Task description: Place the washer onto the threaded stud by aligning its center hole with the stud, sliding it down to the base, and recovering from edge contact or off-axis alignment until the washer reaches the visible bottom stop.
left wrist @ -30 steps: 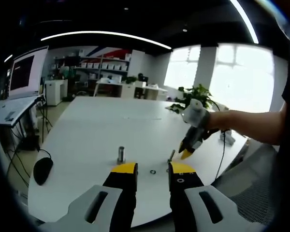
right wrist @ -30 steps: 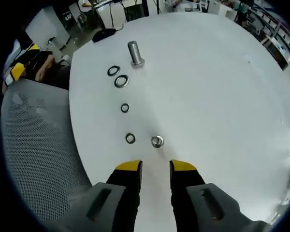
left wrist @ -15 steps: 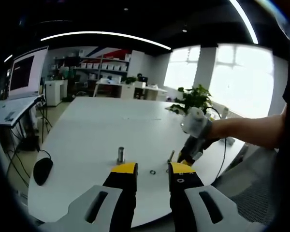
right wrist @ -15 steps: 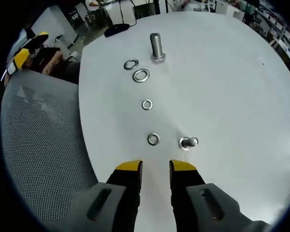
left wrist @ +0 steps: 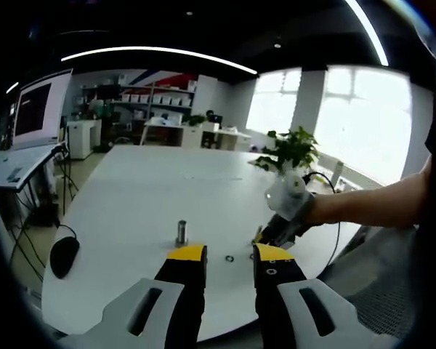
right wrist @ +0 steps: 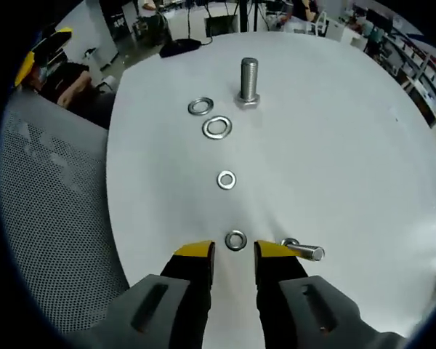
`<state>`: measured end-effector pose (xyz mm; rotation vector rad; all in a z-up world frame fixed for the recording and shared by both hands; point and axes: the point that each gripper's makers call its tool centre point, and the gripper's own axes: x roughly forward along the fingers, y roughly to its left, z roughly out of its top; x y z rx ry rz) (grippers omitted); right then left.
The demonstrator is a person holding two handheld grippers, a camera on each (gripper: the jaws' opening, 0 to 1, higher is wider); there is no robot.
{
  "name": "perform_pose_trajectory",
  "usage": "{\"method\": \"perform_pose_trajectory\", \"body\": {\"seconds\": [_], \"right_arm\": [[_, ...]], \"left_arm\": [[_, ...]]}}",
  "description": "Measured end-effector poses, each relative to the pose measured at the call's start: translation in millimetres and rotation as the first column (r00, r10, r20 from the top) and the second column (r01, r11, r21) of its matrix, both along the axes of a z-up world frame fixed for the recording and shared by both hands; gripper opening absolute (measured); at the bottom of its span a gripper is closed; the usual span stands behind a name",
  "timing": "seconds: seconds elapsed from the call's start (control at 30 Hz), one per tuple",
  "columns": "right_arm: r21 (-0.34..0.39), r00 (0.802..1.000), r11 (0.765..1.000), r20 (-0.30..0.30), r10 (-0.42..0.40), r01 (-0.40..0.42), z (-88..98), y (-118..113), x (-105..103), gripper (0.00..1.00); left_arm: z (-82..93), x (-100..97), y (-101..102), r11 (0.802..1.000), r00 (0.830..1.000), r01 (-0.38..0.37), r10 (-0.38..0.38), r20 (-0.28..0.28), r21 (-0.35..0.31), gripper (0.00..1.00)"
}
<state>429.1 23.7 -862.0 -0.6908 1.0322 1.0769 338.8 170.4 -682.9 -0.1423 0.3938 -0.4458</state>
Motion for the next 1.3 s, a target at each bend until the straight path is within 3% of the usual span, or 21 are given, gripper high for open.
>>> {"method": "perform_pose_trajectory", "body": {"seconds": [0.47,0.6,0.93,1.3], "right_arm": [[-0.001,1.000,1.000,0.027,0.007,-0.007,-4.7,1,3,0.22],[-0.006,0.997,0.998,0.053,0.063,-0.063,-3.9,2,1,0.15],[-0.005,0.998,0.999,0.034,0.054,-0.054,-3.2,2,-1,0.14],[0.037,0.997,0.997,0.051,0.059,-0.061,17.2,11,2,0.14]], "left_arm": [[-2.4,0.7,1,1.000,1.000,0.000,0.000,-0.001,0.001,0.23],[-2.9,0.9,1,1.000,1.000,0.000,0.000,-0.002,0.001,0.23],[-3.7,1.0,2,1.000,1.000,0.001,-0.001,-0.003,0.004,0.23],[-4.2,0.8,1,1.000,1.000,0.001,-0.001,-0.005,0.004,0.23]]}}
